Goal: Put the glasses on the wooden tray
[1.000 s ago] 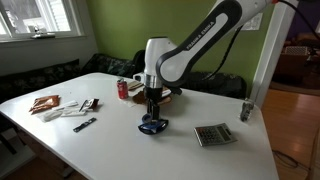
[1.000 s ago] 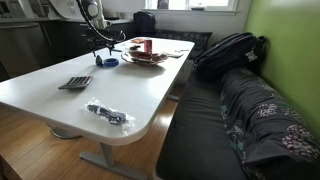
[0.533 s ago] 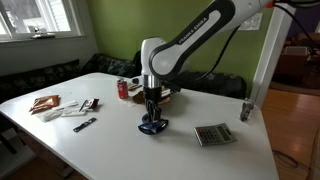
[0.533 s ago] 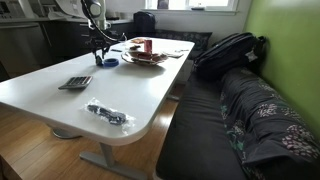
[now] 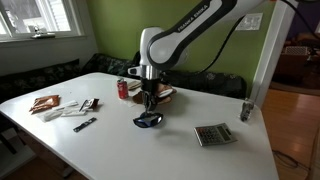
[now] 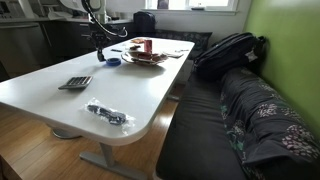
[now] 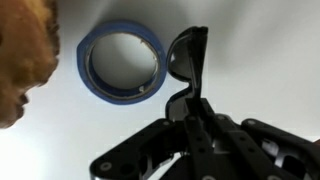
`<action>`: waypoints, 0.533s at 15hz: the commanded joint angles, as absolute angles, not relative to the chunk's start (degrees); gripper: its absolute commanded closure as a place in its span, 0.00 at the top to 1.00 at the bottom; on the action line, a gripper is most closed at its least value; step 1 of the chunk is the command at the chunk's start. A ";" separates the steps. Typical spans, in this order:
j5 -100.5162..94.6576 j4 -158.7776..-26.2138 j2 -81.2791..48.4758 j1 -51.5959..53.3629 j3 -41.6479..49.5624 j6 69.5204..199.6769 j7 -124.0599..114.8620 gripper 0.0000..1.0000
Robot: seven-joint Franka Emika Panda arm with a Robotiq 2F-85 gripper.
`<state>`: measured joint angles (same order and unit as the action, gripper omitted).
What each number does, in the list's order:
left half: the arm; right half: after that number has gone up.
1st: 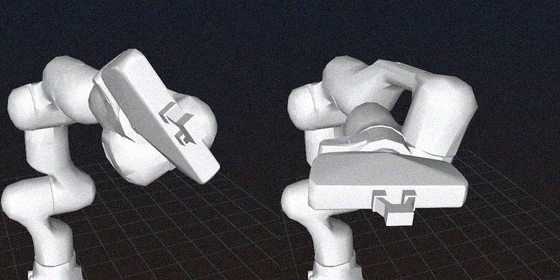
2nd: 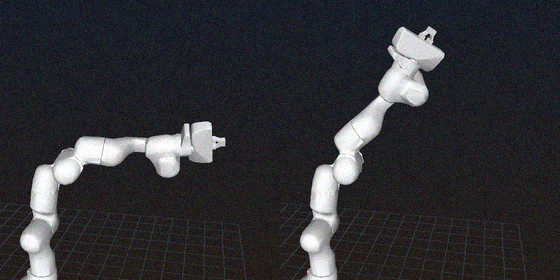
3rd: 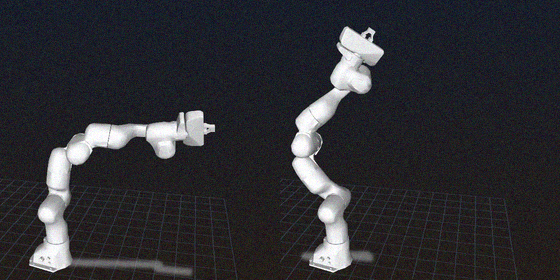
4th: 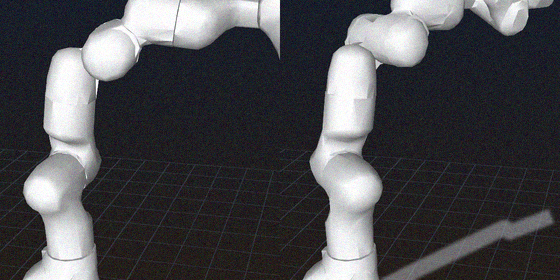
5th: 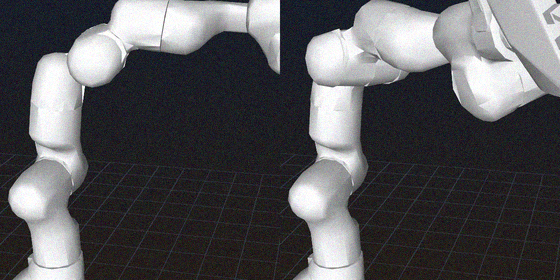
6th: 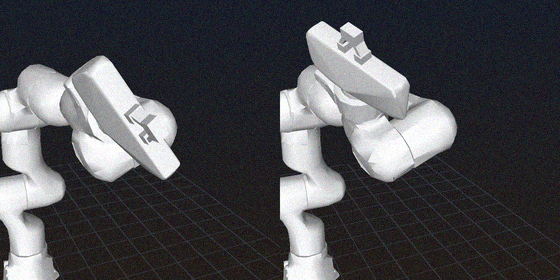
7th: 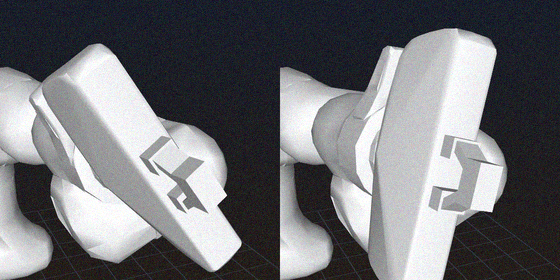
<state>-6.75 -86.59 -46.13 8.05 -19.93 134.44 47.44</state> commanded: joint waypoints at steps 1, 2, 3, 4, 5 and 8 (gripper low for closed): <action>-3.81 -99.19 -34.80 5.97 -19.55 146.66 43.52 0.02; -3.71 -101.17 -32.47 5.89 -18.34 148.42 40.67 0.02; -3.04 -103.59 -30.44 4.92 -18.10 151.01 39.09 0.02; -3.89 -106.19 -28.25 5.59 -16.80 154.57 36.14 0.02; -4.64 -97.41 -34.72 6.23 -18.18 149.57 39.81 0.07; -4.51 -101.83 -31.21 5.84 -17.46 153.66 36.65 0.02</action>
